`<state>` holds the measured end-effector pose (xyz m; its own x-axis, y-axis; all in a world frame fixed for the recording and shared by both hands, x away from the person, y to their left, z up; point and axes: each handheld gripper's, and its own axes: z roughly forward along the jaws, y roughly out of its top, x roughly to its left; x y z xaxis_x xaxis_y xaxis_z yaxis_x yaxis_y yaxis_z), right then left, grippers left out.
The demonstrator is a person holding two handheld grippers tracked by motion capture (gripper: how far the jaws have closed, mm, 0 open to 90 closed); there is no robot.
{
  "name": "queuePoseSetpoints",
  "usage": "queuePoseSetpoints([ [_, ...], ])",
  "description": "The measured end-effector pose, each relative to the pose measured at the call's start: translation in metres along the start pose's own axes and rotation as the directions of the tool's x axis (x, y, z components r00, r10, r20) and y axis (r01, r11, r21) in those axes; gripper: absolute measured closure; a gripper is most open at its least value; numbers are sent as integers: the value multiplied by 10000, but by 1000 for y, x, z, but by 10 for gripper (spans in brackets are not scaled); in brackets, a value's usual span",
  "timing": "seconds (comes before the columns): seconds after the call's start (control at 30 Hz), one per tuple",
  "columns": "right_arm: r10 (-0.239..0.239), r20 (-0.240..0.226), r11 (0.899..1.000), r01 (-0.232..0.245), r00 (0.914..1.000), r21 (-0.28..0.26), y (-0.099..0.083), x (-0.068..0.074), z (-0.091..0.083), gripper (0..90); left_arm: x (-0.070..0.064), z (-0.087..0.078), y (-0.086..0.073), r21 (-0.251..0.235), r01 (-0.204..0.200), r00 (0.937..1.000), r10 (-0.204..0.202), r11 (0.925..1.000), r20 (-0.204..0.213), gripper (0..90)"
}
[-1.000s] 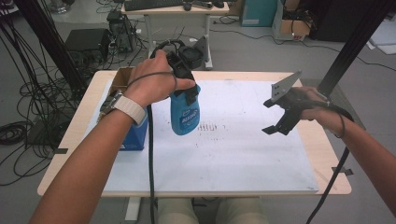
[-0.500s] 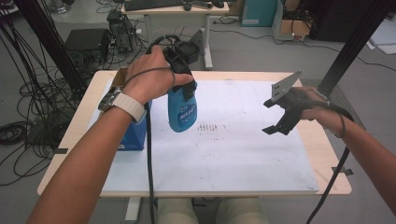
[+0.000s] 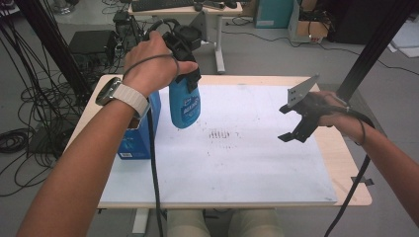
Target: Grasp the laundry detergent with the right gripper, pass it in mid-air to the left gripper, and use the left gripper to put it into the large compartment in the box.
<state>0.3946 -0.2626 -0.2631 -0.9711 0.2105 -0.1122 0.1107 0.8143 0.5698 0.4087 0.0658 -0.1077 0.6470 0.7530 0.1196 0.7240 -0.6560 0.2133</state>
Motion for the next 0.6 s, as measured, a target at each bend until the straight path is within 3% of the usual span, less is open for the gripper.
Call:
queuePoseSetpoints([
  [0.13,121,33,9999,-121,9999,54,-1,0,0,38,6,-6,-1,-69,414,9991,-414,9991,-31,375],
  [0.17,511,54,9983,-512,9987,266,-1,2,-2,38,7,-7,-1,-244,744,9972,-746,9969,-63,375],
  [0.27,526,80,9983,-528,9986,244,-1,2,-2,38,14,-13,-1,-26,618,9979,-618,9981,-169,375],
  [0.47,565,92,9980,-567,9984,271,-2,1,-2,38,23,-19,-3,-263,1282,9910,-1291,9914,-356,375],
  [0.6,427,91,9988,-429,9990,247,-2,0,-1,38,29,-24,-5,-229,1492,9877,-1501,9885,-449,375],
])
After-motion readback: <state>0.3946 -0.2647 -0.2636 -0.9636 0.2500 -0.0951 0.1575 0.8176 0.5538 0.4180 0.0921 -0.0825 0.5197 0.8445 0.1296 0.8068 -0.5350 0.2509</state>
